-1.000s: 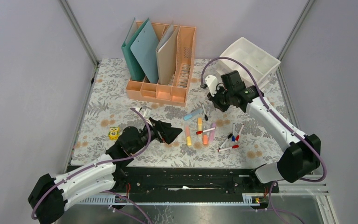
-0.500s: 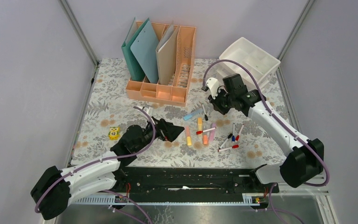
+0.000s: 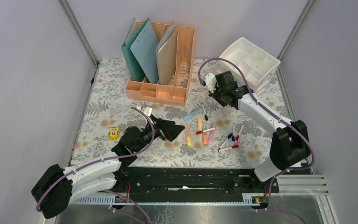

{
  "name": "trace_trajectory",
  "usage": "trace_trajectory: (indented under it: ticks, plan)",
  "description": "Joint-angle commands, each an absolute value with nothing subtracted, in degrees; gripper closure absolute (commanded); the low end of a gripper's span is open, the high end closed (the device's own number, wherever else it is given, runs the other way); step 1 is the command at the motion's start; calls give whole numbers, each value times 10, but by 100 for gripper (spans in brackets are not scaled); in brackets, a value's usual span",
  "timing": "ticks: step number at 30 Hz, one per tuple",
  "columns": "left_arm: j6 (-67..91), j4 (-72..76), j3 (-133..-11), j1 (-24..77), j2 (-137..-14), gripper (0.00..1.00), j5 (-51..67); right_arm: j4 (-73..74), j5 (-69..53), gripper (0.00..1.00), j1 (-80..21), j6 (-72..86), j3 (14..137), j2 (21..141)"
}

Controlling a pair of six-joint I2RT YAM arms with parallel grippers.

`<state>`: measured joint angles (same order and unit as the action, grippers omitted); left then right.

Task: Organize the desk
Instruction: Close the drawer in the storage box.

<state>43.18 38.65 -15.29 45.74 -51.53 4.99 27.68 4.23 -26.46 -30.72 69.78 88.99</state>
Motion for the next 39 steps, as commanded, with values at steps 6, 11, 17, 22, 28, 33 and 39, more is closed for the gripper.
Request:
trace_trajectory:
  ticks: [6,11,17,22,28,33,39]
  plan:
    - [436,454,-122,455,-503,1,68,192,219,79,-239,-341,752,895]
    - [439,473,-120,455,-519,1,75,178,226,77,-206,-347,763,905]
    - [444,515,-138,454,-572,1,98,178,210,73,-181,-345,775,914]
    - [438,544,-174,455,-636,1,121,198,177,65,-181,-329,773,894]
    - [444,579,-250,455,-741,1,163,269,6,51,-175,-274,770,817]
    - [470,617,-310,454,-833,1,197,269,-20,62,-169,-278,752,822]
    - [463,601,-350,454,-881,1,178,215,109,92,-167,-317,749,892]
